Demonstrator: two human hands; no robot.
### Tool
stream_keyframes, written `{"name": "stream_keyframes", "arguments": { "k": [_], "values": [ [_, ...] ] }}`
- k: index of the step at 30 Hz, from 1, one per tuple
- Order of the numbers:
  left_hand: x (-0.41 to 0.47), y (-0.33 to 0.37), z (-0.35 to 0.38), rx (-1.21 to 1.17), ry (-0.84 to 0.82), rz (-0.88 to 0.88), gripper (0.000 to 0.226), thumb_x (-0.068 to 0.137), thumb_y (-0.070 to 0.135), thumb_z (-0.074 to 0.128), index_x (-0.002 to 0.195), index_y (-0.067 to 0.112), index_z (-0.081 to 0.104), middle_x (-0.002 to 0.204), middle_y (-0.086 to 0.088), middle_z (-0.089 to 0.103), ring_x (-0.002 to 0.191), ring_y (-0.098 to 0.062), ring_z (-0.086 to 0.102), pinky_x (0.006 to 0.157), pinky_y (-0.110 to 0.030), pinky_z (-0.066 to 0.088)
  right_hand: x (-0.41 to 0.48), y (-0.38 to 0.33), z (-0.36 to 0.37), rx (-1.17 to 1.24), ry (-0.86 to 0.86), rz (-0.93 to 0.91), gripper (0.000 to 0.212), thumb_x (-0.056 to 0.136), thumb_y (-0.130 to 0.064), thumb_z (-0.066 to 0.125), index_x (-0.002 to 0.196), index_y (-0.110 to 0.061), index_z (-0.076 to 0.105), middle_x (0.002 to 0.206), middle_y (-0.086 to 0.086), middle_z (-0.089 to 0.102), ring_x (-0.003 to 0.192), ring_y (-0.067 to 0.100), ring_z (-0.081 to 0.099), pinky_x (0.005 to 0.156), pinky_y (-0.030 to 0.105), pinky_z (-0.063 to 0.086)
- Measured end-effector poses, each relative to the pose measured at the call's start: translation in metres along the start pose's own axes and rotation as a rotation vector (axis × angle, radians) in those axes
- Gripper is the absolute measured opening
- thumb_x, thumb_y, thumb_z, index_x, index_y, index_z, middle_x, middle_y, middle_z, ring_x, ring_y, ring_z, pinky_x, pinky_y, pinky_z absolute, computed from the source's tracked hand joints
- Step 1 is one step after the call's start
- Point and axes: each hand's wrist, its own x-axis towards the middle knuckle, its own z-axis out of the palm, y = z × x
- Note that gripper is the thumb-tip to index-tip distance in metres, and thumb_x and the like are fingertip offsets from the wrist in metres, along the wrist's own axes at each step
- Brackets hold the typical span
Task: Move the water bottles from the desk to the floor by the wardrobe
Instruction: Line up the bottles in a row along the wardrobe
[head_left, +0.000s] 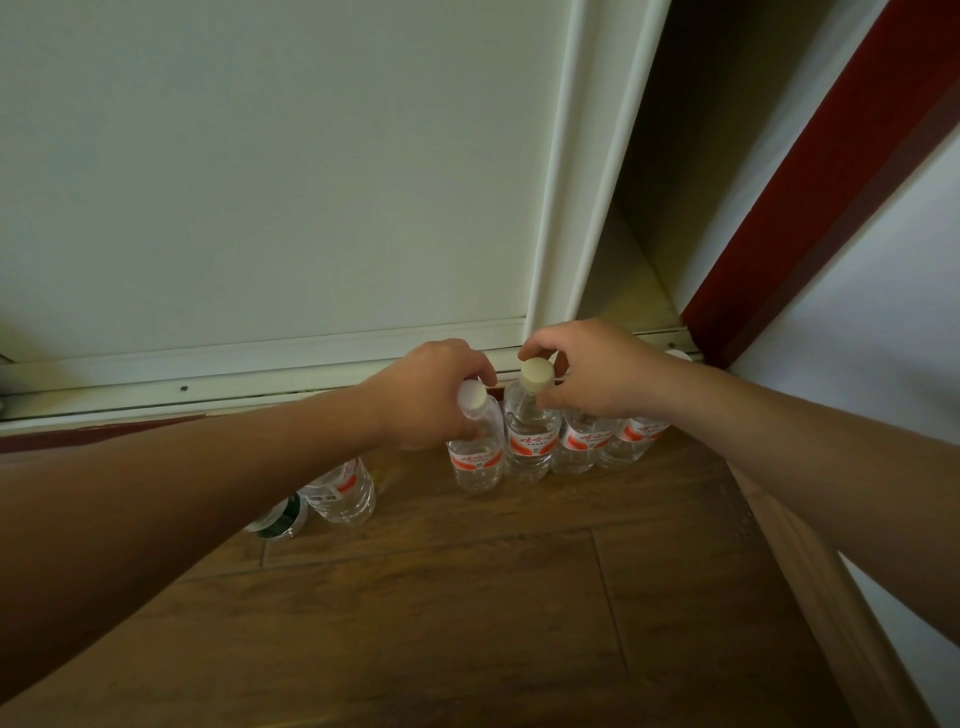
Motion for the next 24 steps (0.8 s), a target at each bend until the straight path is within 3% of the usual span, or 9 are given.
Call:
{"name": "stream_keyframes", "arguments": {
  "k": [4, 8, 13, 17, 24],
  "values": [
    [-0.0015, 0.0008, -0.0008, -0.009, -0.002, -0.008, 0.046, 0.077, 0.035, 0.083, 0.118, 0.028, 0.063, 0.107, 0.010, 0.059, 0.096, -0.011, 0.056, 0.081, -0.028, 0.050, -0.0012, 0.0000, -0.0006, -0.005, 0.004, 0.004, 0.049, 0.082, -0.021, 0.077, 0.128, -0.027, 0.060, 0.106, -0.014, 0.058, 0.092, 0.005, 0.057, 0.066, 0.019, 0.043],
    [-0.0021, 0.0022, -0.0009, 0.001, -0.008, -0.007, 0.042, 0.077, 0.037, 0.082, 0.114, 0.029, 0.065, 0.105, 0.010, 0.061, 0.094, -0.011, 0.057, 0.080, -0.029, 0.051, -0.0023, -0.0002, 0.0000, -0.011, 0.006, -0.002, 0.046, 0.084, -0.022, 0.074, 0.128, -0.027, 0.059, 0.098, -0.017, 0.054, 0.079, -0.003, 0.052, 0.062, 0.016, 0.039],
    [-0.0028, 0.0031, -0.0035, 0.017, 0.004, -0.004, 0.036, 0.078, 0.032, 0.082, 0.111, 0.025, 0.069, 0.103, 0.008, 0.061, 0.092, -0.011, 0.057, 0.080, -0.029, 0.050, -0.0013, 0.0008, 0.0014, -0.013, 0.011, -0.014, 0.044, 0.086, -0.024, 0.073, 0.127, -0.027, 0.059, 0.106, -0.013, 0.060, 0.081, -0.001, 0.052, 0.063, 0.015, 0.038],
    [-0.0018, 0.0042, -0.0045, 0.014, 0.013, -0.012, 0.034, 0.078, 0.031, 0.082, 0.110, 0.025, 0.071, 0.102, 0.009, 0.061, 0.093, -0.012, 0.057, 0.081, -0.030, 0.052, -0.0017, 0.0003, 0.0014, -0.013, 0.016, -0.016, 0.041, 0.086, -0.023, 0.073, 0.125, -0.025, 0.060, 0.095, -0.019, 0.055, 0.078, -0.003, 0.051, 0.062, 0.015, 0.037],
    [-0.0002, 0.0072, -0.0047, 0.017, 0.004, -0.005, 0.035, 0.078, 0.032, 0.082, 0.111, 0.025, 0.071, 0.103, 0.008, 0.062, 0.093, -0.012, 0.058, 0.082, -0.032, 0.054, -0.0012, 0.0033, 0.0027, -0.013, 0.021, -0.022, 0.038, 0.085, -0.023, 0.076, 0.120, -0.026, 0.062, 0.106, -0.012, 0.062, 0.084, 0.000, 0.054, 0.065, 0.018, 0.040]
  ]
}}
